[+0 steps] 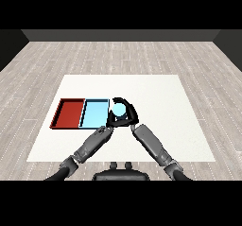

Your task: Pick the blue can and put it in the blue box

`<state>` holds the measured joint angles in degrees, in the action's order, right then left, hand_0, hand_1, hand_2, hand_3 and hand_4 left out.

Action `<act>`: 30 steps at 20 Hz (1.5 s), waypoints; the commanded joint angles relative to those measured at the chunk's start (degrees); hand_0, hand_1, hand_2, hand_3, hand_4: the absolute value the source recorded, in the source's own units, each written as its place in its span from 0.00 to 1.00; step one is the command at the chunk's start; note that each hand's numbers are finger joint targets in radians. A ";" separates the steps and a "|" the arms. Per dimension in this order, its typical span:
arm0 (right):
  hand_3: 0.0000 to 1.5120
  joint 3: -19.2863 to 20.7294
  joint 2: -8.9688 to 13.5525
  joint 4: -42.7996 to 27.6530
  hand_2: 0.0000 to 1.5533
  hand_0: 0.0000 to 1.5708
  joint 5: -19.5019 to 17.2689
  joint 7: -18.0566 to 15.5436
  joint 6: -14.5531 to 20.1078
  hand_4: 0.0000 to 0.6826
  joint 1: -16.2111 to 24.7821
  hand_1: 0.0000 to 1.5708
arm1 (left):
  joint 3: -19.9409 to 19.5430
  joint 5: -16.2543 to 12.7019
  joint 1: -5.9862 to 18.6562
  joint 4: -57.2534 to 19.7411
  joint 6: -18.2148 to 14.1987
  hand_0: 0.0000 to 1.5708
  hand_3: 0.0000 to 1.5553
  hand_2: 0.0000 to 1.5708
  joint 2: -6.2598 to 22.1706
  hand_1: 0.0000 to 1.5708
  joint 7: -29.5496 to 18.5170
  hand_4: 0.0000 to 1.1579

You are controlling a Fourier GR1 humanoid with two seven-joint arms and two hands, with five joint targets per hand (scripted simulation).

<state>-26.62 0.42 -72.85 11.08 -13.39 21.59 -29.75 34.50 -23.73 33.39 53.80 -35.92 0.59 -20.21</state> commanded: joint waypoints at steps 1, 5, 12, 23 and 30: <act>0.00 1.25 -0.40 -0.50 0.00 0.00 -2.78 -0.07 -2.23 0.00 2.30 0.00 | 0.99 -2.61 1.91 -1.90 -0.48 1.00 0.94 0.99 -0.56 1.00 -2.23 0.98; 0.00 3.07 0.16 -1.87 0.00 0.00 -3.25 2.64 -3.40 0.00 1.00 0.00 | -3.15 -0.52 2.27 -2.64 1.31 1.00 0.95 1.00 -0.57 1.00 -0.45 0.99; 0.00 7.91 0.67 -4.15 0.00 0.00 0.01 0.13 -3.44 0.00 4.03 0.00 | -2.00 -4.88 0.85 -5.66 1.76 1.00 0.96 1.00 -0.58 1.00 -6.14 0.99; 0.00 17.93 6.93 -27.34 0.00 0.00 10.98 0.46 -9.87 0.00 17.13 0.00 | -7.33 0.61 -1.77 1.24 -1.15 1.00 0.95 1.00 5.18 1.00 -1.24 0.99; 0.00 25.73 9.67 -24.38 0.00 0.00 14.48 -0.77 -13.71 0.00 18.59 0.00 | -13.16 2.04 6.09 -3.45 -0.26 1.00 0.95 0.99 10.99 1.00 8.26 0.97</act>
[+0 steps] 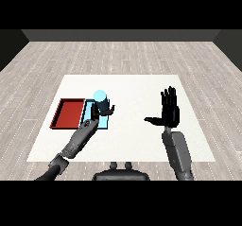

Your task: Pick the blue can and put it in the blue box

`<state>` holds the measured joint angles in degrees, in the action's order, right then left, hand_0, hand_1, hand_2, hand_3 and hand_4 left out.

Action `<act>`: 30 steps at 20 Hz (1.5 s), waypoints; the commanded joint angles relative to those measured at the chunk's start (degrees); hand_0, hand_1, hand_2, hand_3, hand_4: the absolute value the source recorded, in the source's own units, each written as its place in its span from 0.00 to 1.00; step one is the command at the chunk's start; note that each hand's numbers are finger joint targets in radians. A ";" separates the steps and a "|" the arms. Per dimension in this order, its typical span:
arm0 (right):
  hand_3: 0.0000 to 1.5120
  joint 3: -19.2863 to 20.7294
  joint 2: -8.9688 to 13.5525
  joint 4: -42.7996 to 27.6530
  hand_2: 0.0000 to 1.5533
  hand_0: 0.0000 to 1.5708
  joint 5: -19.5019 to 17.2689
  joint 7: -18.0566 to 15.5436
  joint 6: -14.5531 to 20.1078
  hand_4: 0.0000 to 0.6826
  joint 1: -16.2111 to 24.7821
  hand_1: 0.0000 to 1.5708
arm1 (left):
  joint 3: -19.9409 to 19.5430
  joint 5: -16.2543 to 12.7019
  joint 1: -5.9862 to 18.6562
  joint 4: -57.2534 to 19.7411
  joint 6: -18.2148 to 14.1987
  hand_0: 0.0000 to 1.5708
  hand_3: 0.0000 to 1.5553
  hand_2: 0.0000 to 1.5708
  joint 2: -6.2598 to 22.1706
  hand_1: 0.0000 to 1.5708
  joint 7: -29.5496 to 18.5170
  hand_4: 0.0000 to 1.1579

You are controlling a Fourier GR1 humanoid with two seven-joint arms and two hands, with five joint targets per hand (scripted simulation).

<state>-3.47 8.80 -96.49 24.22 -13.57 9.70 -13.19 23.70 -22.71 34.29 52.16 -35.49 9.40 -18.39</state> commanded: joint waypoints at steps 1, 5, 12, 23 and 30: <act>0.00 3.44 0.18 2.59 0.00 0.00 1.76 -0.95 -1.82 0.00 -1.10 0.00 | -4.71 1.19 4.46 -8.55 2.41 1.00 0.95 1.00 0.55 1.00 0.31 0.98; 0.00 4.58 1.86 2.20 0.00 0.00 1.28 0.10 -2.07 0.00 0.87 0.00 | -8.20 1.38 8.46 -15.95 4.56 1.00 0.97 1.00 3.84 1.00 2.00 0.96; 0.00 6.74 0.57 10.91 0.00 0.00 1.12 -3.50 -2.57 0.00 -2.48 0.00 | -9.80 2.91 12.27 -34.49 5.28 1.00 0.94 1.00 3.08 1.00 5.05 0.88; 0.00 6.75 1.03 8.46 0.00 0.00 1.35 -2.16 -3.08 0.00 -1.21 0.00 | -8.20 6.57 12.51 -50.96 9.09 0.73 0.41 0.67 0.37 0.73 12.89 0.78; 0.00 7.52 1.63 10.35 0.00 0.00 2.36 -2.10 -5.58 0.00 -2.65 0.00 | -7.55 8.61 12.72 -52.03 9.74 0.00 0.18 0.15 -0.21 0.00 12.37 0.58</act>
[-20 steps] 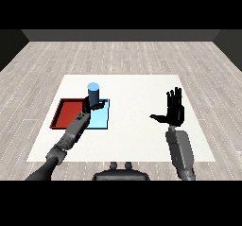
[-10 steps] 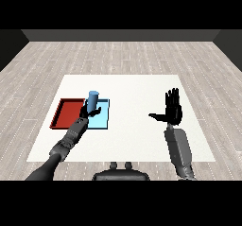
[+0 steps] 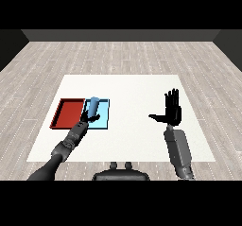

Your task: Pick the blue can and put it in the blue box

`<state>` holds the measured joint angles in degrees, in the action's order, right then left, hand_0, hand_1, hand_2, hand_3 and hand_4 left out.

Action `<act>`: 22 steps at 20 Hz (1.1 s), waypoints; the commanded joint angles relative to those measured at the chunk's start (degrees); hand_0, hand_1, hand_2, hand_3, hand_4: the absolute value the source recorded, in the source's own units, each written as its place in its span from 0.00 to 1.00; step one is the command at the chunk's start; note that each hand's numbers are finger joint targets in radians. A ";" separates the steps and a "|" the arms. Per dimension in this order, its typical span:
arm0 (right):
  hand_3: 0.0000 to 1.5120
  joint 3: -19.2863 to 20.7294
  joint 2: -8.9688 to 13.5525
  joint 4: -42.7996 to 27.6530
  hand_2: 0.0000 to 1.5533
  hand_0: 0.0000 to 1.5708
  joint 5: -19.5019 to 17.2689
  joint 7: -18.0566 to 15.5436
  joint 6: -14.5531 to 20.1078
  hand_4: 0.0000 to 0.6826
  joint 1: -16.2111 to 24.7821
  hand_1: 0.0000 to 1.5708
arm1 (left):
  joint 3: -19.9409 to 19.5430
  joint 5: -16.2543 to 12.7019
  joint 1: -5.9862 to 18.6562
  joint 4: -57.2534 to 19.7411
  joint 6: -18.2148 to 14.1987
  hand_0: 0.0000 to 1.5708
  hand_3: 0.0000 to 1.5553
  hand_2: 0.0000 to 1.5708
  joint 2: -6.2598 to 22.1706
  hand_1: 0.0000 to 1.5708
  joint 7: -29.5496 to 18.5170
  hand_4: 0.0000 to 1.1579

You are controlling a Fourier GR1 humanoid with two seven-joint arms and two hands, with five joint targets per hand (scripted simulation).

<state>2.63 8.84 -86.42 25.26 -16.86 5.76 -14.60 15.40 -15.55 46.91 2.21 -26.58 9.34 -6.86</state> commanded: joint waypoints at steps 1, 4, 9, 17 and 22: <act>0.00 2.45 1.24 0.43 0.00 0.00 3.21 0.08 -3.28 0.00 0.53 0.00 | 2.56 3.33 -1.70 -2.10 1.14 0.00 0.00 0.00 0.67 0.00 0.48 0.45; 0.00 0.48 -1.12 2.77 0.00 0.00 0.71 -1.79 -1.62 0.00 -1.89 0.00 | 3.42 4.67 1.06 -2.10 -4.49 0.00 0.00 0.00 0.94 0.00 1.34 0.00; 0.00 -1.61 -3.10 0.67 0.00 0.00 -0.46 -1.91 -0.68 0.00 -0.10 0.00 | -2.44 -0.36 -1.55 1.85 -12.52 0.00 0.00 0.00 -0.86 0.00 -8.08 0.00; 0.00 0.25 -1.25 1.47 0.00 0.00 1.52 -3.01 -4.52 0.00 0.44 0.00 | -7.67 -4.74 0.07 16.75 -7.24 0.00 0.00 0.00 -1.20 0.00 -25.10 0.00; 0.00 -1.35 -0.81 -1.77 0.00 0.00 -0.33 -0.67 -2.65 0.00 2.09 0.00 | -8.42 -7.42 -2.88 28.80 5.00 0.00 0.00 0.00 -2.29 0.00 -34.61 0.00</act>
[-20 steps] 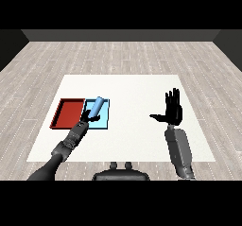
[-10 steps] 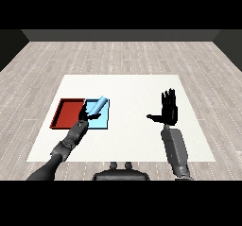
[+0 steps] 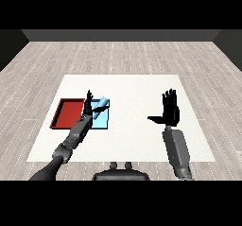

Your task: Pick the blue can and put it in the blue box

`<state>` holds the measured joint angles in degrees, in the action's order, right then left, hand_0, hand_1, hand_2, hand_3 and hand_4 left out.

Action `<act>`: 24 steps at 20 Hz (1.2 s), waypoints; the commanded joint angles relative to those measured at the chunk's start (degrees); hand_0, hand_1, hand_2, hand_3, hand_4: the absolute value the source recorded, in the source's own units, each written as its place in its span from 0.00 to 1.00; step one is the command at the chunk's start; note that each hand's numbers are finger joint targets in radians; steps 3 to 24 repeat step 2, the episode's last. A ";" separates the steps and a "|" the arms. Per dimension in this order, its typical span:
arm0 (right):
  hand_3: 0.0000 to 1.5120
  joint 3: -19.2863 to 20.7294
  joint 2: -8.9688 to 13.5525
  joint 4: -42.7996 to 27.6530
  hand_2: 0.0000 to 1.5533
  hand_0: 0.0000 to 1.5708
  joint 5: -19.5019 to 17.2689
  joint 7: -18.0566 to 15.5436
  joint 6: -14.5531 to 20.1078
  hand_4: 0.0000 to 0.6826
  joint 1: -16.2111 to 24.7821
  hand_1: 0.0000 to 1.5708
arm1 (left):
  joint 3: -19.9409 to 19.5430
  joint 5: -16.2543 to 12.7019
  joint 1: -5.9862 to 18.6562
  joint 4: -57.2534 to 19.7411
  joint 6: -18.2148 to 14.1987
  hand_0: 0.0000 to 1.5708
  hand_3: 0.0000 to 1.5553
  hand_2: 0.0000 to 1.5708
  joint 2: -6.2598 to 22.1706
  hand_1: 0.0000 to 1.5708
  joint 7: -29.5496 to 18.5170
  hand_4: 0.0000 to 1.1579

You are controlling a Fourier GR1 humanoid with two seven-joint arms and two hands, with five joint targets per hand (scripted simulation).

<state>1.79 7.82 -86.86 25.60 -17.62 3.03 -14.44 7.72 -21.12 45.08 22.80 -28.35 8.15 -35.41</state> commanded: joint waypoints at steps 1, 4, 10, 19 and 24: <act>0.00 -1.35 0.51 -0.79 0.00 0.00 -1.18 0.41 -0.68 0.00 2.47 0.00 | 0.08 -1.53 -4.87 10.74 8.64 0.00 0.00 0.00 -0.21 0.00 -8.52 0.00; 0.00 -1.12 1.97 0.00 0.00 0.00 -1.04 0.75 -2.41 0.00 3.84 0.00 | 0.54 -1.56 -7.12 12.75 10.99 0.00 0.00 0.00 1.45 0.00 -8.67 0.00; 0.00 -1.12 1.97 0.00 0.00 0.00 -1.04 0.75 -2.41 0.00 3.84 0.00 | 0.54 -1.56 -7.12 12.75 10.99 0.00 0.00 0.00 1.45 0.00 -8.67 0.00; 0.00 -1.12 1.97 0.00 0.00 0.00 -1.04 0.75 -2.41 0.00 3.84 0.00 | 0.54 -1.56 -7.12 12.75 10.99 0.00 0.00 0.00 1.45 0.00 -8.67 0.00; 0.00 -1.12 1.97 0.00 0.00 0.00 -1.04 0.75 -2.41 0.00 3.84 0.00 | 0.54 -1.56 -7.12 12.75 10.99 0.00 0.00 0.00 1.45 0.00 -8.67 0.00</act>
